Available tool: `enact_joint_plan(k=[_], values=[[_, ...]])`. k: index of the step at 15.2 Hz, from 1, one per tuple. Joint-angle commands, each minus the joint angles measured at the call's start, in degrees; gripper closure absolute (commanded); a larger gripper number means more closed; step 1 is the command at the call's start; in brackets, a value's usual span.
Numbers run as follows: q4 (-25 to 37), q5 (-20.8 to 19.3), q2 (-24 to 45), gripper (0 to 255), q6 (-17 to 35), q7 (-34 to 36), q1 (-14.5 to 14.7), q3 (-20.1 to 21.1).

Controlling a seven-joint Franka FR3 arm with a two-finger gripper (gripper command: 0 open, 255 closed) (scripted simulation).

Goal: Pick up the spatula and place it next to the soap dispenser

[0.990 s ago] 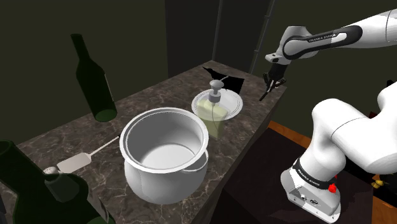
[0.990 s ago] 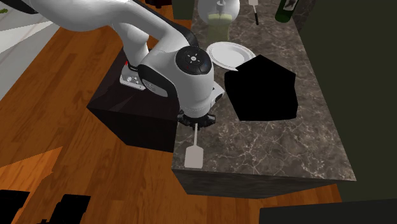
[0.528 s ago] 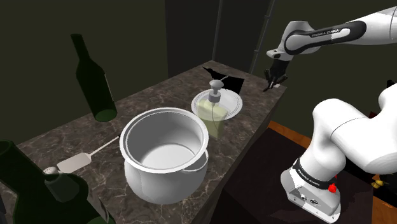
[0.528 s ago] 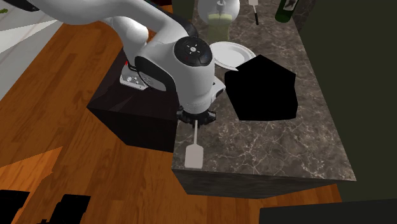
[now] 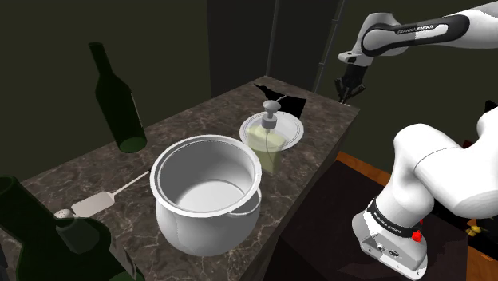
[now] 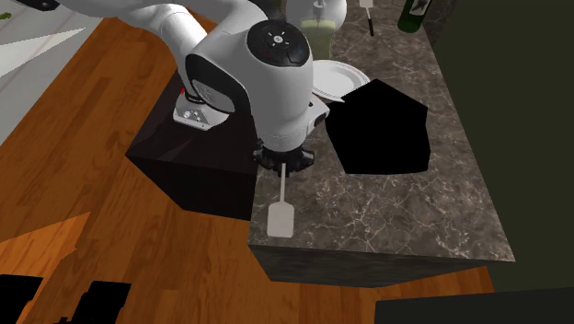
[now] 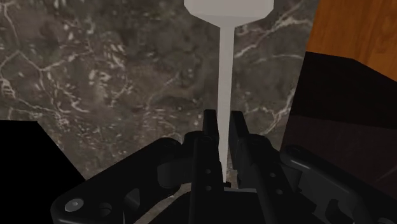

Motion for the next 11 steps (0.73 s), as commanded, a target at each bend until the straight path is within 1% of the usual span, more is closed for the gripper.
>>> enact_joint_plan(k=[1, 11], values=[[0.93, 0.59, -0.01, 255, -1.41, -0.21, -0.56, 1.27], [5.89, 3.14, 0.0, 255, -8.3, -1.07, -2.68, 6.85]])
